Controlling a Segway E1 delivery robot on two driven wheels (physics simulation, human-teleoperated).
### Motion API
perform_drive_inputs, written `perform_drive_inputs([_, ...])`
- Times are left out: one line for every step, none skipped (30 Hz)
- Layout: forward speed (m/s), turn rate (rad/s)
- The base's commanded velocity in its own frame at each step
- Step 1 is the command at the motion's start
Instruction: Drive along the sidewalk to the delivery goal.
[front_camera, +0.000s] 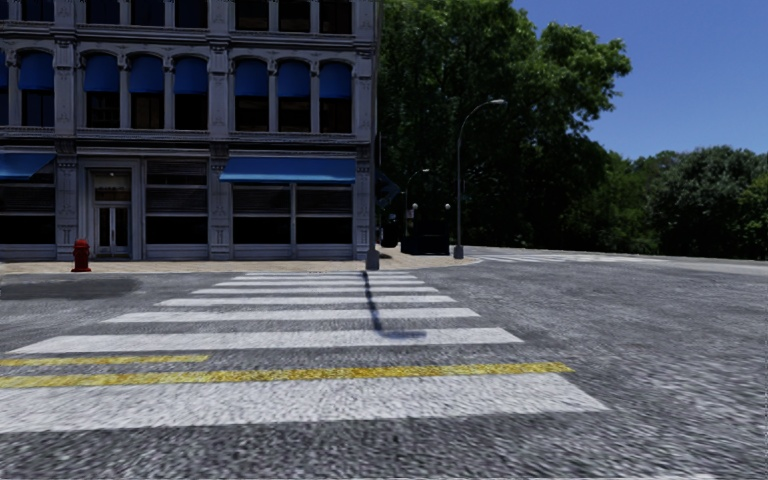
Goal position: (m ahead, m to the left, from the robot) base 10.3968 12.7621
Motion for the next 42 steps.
perform_drive_inputs([2.0,0.35])
perform_drive_inputs([2.0,0.35])
perform_drive_inputs([2.0,0.35])
perform_drive_inputs([2.0,0.35])
perform_drive_inputs([2.0,0.35])
perform_drive_inputs([2.0,0.35])
perform_drive_inputs([2.0,0.35])
perform_drive_inputs([2.0,0.35])
perform_drive_inputs([2.0,0.31])
perform_drive_inputs([2.0,0.31])
perform_drive_inputs([2.0,0.12])
perform_drive_inputs([2.0,0.0])
perform_drive_inputs([2.0,0.0])
perform_drive_inputs([2.0,0.0])
perform_drive_inputs([2.0,0.0])
perform_drive_inputs([2.0,0.0])
perform_drive_inputs([2.0,0.0])
perform_drive_inputs([2.0,0.0])
perform_drive_inputs([2.0,0.0])
perform_drive_inputs([2.0,0.0])
perform_drive_inputs([2.0,0.0])
perform_drive_inputs([2.0,0.0])
perform_drive_inputs([2.0,0.0])
perform_drive_inputs([2.0,0.0])
perform_drive_inputs([2.0,0.0])
perform_drive_inputs([2.0,0.0])
perform_drive_inputs([2.0,0.0])
perform_drive_inputs([2.0,0.0])
perform_drive_inputs([2.0,0.0])
perform_drive_inputs([2.0,0.0])
perform_drive_inputs([2.0,0.0])
perform_drive_inputs([2.0,0.0])
perform_drive_inputs([2.0,0.0])
perform_drive_inputs([2.0,0.0])
perform_drive_inputs([2.0,0.0])
perform_drive_inputs([2.0,0.0])
perform_drive_inputs([2.0,0.0])
perform_drive_inputs([2.0,0.0])
perform_drive_inputs([2.0,0.0])
perform_drive_inputs([2.0,0.0])
perform_drive_inputs([2.0,0.0])
perform_drive_inputs([2.0,0.0])
